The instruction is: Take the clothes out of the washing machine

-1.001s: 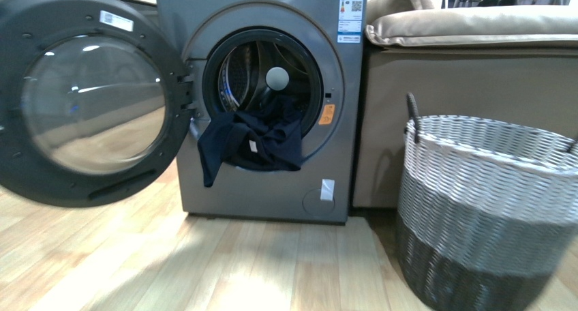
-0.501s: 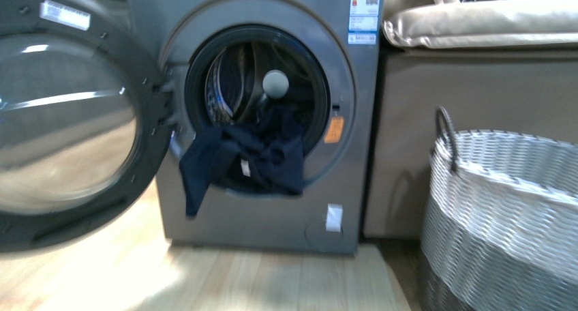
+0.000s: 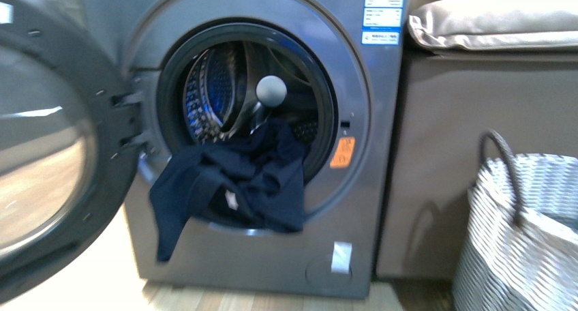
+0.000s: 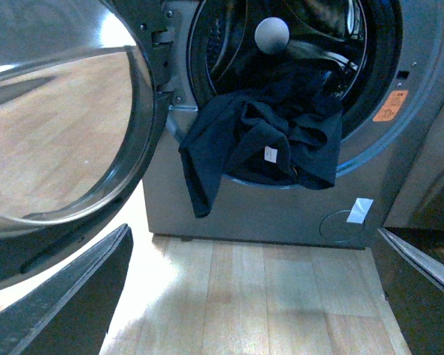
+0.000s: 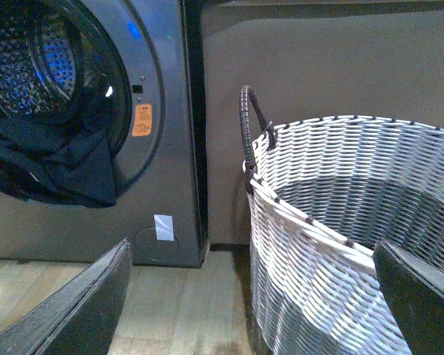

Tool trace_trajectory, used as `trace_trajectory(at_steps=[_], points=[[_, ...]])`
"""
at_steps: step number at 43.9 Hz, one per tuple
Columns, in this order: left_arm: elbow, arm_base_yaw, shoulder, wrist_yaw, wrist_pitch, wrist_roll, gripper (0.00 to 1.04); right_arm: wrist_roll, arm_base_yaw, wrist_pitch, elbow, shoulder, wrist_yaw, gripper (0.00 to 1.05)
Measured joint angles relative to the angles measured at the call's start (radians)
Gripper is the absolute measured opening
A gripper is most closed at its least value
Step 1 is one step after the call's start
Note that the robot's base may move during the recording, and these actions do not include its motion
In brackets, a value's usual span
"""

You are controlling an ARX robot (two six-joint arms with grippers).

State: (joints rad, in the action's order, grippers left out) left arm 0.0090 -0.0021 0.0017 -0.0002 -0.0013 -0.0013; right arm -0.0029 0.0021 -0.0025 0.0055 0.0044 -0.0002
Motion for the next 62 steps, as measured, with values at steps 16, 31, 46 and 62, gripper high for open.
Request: trace_trajectory(at_steps=[16,31,46,62], points=[[0.0,0.0,0.0,0.0,0.0,0.0,0.98,0.0,0.0,0.0,0.0,0.0,0.0,0.97],[0.066,0.192,0.186,0.467,-0.092,-0.213,0.98,0.0,0.0,0.0,0.0,0.0,-0.001,0.97],[0.272,0.129,0.739,0.457,0.38,-0.197,0.98,0.0,0.0,0.0,0.0,0.0,0.002,0.97],[0.67,-0.05,1.417,0.303,0.59,-0.081,0.98,0.0,0.0,0.0,0.0,0.0,0.002,0.97]])
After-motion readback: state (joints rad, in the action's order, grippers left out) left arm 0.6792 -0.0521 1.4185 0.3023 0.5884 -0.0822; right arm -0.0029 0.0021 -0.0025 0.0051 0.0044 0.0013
